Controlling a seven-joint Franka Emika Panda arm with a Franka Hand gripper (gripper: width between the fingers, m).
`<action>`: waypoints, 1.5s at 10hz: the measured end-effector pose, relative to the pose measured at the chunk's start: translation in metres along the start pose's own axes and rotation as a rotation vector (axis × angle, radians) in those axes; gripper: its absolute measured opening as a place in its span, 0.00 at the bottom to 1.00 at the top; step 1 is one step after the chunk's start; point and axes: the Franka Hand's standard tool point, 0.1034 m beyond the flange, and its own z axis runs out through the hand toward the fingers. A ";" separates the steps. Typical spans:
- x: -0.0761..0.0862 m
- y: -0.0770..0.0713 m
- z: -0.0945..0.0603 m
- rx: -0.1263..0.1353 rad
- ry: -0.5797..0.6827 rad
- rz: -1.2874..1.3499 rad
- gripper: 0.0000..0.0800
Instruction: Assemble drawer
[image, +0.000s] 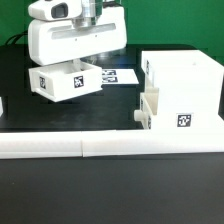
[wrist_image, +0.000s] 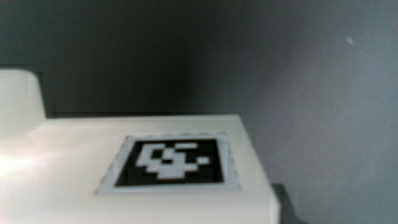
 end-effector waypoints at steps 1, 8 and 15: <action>0.014 0.007 -0.006 0.001 0.004 -0.074 0.05; 0.030 0.020 -0.011 0.014 -0.009 -0.510 0.05; 0.049 0.032 -0.013 -0.002 -0.046 -0.783 0.05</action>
Offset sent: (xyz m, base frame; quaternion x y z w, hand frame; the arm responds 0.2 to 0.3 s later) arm 0.0303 0.0062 0.0112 0.0268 -0.0090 -0.1395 0.9898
